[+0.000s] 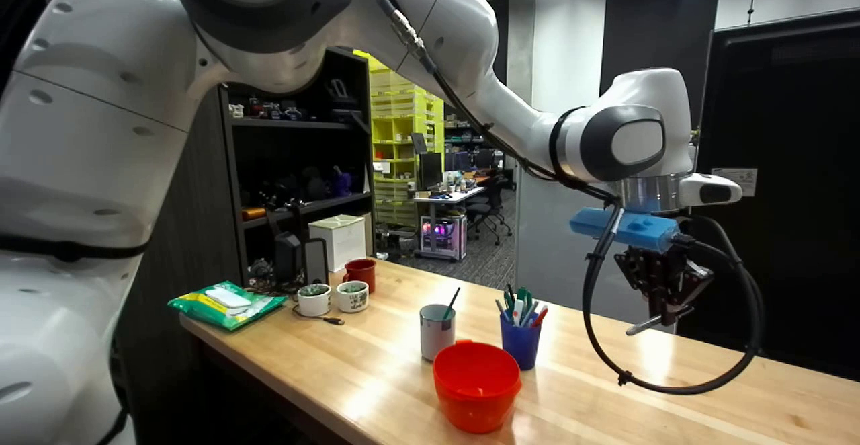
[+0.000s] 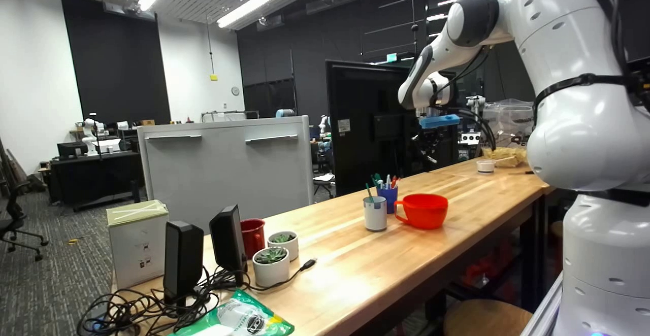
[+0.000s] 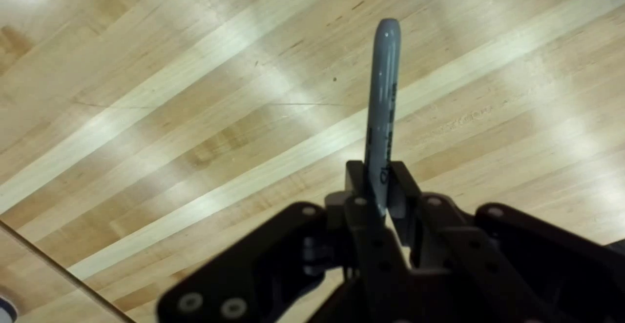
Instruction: Move the black and white marker to the right
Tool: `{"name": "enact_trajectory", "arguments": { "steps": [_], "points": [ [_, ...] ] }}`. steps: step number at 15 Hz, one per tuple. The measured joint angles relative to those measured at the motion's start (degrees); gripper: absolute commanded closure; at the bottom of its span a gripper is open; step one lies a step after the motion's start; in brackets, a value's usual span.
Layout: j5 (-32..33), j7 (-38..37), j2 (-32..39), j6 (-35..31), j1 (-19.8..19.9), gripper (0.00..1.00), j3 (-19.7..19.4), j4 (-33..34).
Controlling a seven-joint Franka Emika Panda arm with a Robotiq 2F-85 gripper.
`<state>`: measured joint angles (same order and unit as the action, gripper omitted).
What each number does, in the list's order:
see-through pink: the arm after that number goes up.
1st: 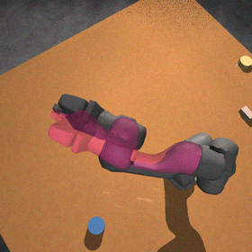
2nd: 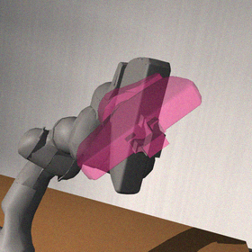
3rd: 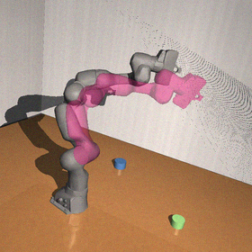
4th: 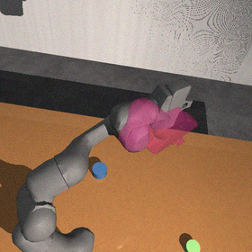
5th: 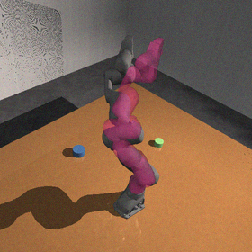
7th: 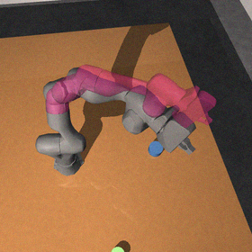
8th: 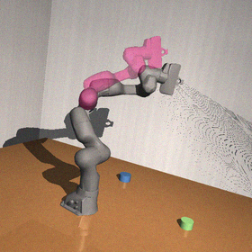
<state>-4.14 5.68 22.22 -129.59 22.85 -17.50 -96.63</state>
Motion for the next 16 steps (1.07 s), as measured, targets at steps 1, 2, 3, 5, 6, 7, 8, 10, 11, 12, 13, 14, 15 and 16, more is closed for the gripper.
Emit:
{"name": "enact_trajectory", "arguments": {
  "steps": [1,2,3,5,6,7,8,10,11,12,13,14,15,16],
  "points": [
    [0.13,-0.16,0.28,0.0,0.04,0.96,-0.18,-0.04],
    [0.3,-0.37,0.48,0.01,0.05,0.96,-0.33,-0.09],
    [0.43,-0.52,0.65,0.01,0.06,0.96,-0.46,-0.1],
    [0.48,-0.62,0.88,0.04,0.1,0.96,-0.66,-0.11],
    [0.48,-0.63,0.92,0.04,0.15,0.86,-0.69,-0.11],
    [0.47,-0.62,0.97,0.04,0.17,0.86,-0.67,-0.1],
    [0.47,-0.62,1.01,0.04,0.17,0.86,-0.65,-0.1],
    [0.47,-0.62,1.06,0.04,0.17,0.86,-0.58,-0.1],
    [0.47,-0.62,1.07,0.04,0.17,0.86,-0.56,-0.1],
    [0.47,-0.62,1.08,0.04,0.17,0.86,-0.55,-0.1],
    [0.47,-0.62,1.08,0.04,0.17,0.86,-0.55,-0.1],
    [0.47,-0.62,1.09,0.04,0.17,0.86,-0.55,-0.1],
    [0.47,-0.62,1.09,0.04,0.17,0.86,-0.55,-0.1],
    [0.47,-0.62,1.1,0.04,0.17,0.86,-0.55,-0.1]
  ]
}}
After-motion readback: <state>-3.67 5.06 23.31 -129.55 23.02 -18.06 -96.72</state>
